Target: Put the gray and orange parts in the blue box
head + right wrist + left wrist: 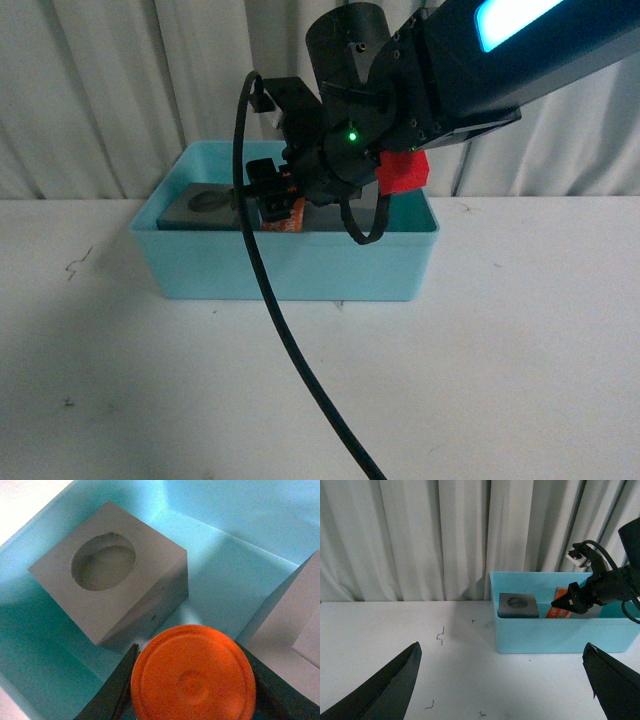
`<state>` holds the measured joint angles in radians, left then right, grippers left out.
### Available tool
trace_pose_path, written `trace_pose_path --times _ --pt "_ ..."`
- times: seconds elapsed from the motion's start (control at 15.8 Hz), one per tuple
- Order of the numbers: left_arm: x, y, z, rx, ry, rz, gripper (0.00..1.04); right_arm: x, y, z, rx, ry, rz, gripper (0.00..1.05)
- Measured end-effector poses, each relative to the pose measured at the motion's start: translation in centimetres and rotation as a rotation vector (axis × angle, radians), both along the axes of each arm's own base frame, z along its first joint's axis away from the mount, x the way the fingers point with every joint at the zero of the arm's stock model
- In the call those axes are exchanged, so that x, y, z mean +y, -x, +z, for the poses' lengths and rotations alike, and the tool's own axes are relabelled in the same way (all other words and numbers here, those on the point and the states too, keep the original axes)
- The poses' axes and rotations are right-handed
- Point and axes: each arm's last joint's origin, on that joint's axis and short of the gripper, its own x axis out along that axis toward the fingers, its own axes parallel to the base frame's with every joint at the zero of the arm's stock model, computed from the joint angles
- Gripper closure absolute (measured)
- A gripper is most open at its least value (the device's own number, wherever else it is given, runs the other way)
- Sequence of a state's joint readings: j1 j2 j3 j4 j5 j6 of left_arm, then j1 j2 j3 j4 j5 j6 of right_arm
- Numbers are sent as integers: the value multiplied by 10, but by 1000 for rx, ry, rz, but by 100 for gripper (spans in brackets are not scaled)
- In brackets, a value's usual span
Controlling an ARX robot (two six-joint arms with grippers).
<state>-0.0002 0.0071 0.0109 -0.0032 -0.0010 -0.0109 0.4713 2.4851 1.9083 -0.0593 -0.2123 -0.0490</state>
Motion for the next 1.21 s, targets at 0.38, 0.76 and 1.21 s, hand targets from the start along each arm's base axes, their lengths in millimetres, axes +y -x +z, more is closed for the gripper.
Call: trace_pose_path --times 0.38,0.76,1.21 --pt "0 0 0 0 0 0 7 15 -15 -14 23 37 -3 57" --pt "0 0 0 0 0 0 7 22 -14 -14 -14 18 -2 5" --pt "0 0 0 0 0 0 7 -40 28 63 -221 -120 -52 6"
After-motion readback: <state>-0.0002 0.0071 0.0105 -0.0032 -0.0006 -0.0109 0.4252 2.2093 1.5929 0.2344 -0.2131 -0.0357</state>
